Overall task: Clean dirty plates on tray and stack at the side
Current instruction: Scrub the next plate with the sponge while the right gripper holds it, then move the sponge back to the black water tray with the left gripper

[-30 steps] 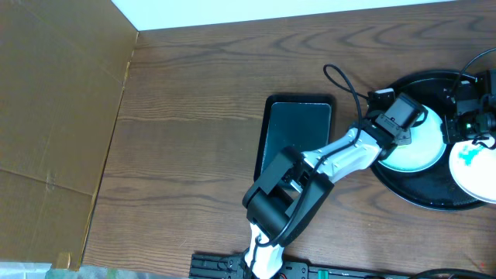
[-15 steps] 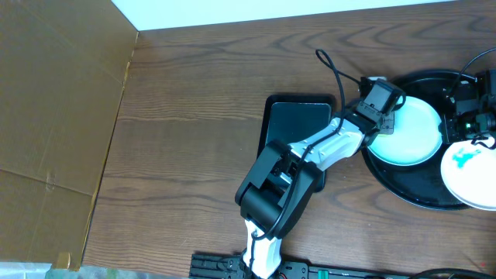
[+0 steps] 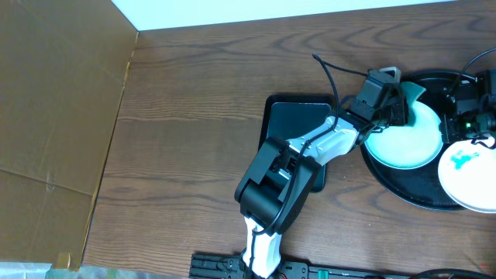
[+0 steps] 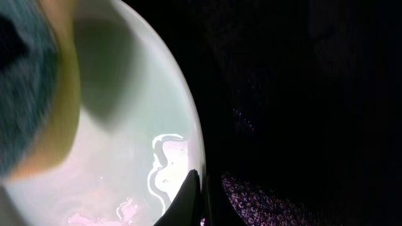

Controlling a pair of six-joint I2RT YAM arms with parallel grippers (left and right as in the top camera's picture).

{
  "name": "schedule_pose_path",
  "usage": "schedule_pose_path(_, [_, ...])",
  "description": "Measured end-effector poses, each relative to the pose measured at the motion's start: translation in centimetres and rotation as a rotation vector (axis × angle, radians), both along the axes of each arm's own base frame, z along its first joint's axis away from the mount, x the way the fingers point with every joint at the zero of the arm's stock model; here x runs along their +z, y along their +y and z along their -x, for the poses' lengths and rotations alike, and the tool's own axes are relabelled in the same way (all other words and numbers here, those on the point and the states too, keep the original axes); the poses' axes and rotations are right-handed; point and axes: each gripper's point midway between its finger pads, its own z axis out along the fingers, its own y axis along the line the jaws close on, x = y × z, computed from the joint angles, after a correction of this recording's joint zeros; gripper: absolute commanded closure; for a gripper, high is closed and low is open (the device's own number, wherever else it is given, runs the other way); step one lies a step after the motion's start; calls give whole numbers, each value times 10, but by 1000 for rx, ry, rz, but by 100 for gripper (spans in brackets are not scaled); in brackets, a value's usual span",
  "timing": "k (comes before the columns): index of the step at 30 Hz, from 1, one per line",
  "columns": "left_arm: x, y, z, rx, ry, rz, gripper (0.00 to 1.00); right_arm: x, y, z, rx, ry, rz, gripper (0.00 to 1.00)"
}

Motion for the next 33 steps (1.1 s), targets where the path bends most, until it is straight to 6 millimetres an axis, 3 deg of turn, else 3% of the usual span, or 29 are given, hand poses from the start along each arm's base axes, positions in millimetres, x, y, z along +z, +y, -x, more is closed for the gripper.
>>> schedule_pose_path(4, [-7, 4, 6, -15, 41, -12, 93, 0, 0, 0, 0, 0, 0, 99])
schedule_pose_path(14, [-31, 53, 2, 50, 73, -212, 93, 0, 0, 0, 0, 0, 0, 99])
schedule_pose_path(22, [-28, 65, 8, 60, 57, -320, 93, 0, 0, 0, 0, 0, 0, 99])
schedule_pose_path(27, [0, 75, 14, 86, 27, -343, 93, 0, 0, 0, 0, 0, 0, 99])
schedule_pose_path(33, [85, 104, 26, 157, -75, -338, 93, 0, 0, 0, 0, 0, 0, 99])
